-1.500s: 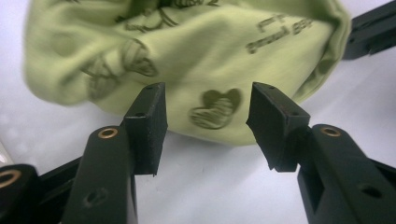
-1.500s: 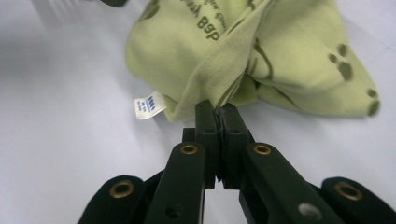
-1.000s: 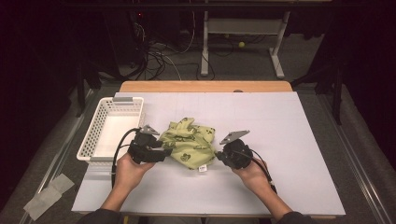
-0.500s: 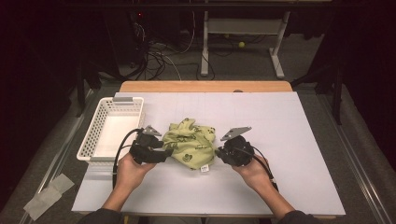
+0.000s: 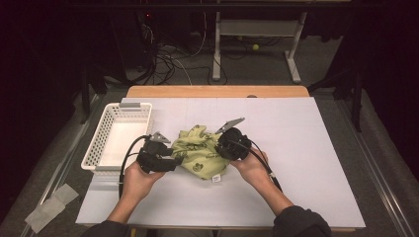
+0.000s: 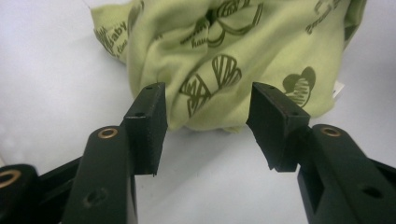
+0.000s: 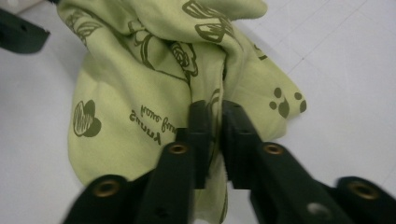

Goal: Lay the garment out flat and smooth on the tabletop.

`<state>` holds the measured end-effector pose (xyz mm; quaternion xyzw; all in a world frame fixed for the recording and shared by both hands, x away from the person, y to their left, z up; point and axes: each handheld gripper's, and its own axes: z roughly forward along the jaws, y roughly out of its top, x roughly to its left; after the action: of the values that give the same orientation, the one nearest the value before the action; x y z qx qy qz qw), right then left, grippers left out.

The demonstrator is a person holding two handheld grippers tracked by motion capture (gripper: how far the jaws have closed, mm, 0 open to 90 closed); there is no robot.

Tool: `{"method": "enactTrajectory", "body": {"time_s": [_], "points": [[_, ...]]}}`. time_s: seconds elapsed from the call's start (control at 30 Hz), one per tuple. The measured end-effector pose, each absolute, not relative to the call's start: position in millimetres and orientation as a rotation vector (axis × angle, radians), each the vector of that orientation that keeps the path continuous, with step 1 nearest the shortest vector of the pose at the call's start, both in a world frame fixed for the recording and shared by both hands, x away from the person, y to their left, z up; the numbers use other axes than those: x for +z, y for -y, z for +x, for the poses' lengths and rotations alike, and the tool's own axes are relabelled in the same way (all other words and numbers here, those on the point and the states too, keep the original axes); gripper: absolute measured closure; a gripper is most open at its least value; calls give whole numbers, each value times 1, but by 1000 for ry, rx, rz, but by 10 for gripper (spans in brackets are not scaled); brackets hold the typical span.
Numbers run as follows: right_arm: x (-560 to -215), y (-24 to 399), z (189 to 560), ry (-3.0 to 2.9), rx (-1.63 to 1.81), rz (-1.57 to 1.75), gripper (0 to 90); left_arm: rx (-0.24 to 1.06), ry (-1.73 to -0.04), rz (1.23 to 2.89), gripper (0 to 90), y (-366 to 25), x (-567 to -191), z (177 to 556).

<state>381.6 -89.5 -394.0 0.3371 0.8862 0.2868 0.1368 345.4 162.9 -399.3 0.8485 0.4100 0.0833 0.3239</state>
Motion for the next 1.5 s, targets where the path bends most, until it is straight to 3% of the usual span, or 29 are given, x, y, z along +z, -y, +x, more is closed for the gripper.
{"method": "enactTrajectory", "body": {"time_s": [0.57, 0.63, 0.87, 1.0, 1.17, 1.3, 1.5], "points": [[-381, 108, 369, -2580, 840, 938, 884, 256, -1017, 2347, 424, -118, -372, 387], [-380, 110, 368, -2578, 843, 933, 884, 258, -1021, 2375, 461, -110, -372, 392], [-374, 125, 366, -2555, 841, 963, 886, 252, -1025, 2334, 794, -112, -366, 397], [-371, 141, 366, -2526, 846, 988, 886, 258, -1063, 2316, 838, -125, -363, 396], [-377, 165, 363, -2507, 832, 1040, 886, 225, -1058, 2300, 832, -137, -365, 387], [-384, 170, 360, -2513, 848, 1059, 885, 162, -1007, 2275, 668, -130, -363, 383], [-386, 159, 363, -2525, 860, 1047, 884, 155, -906, 2318, 525, -103, -360, 382]]}}
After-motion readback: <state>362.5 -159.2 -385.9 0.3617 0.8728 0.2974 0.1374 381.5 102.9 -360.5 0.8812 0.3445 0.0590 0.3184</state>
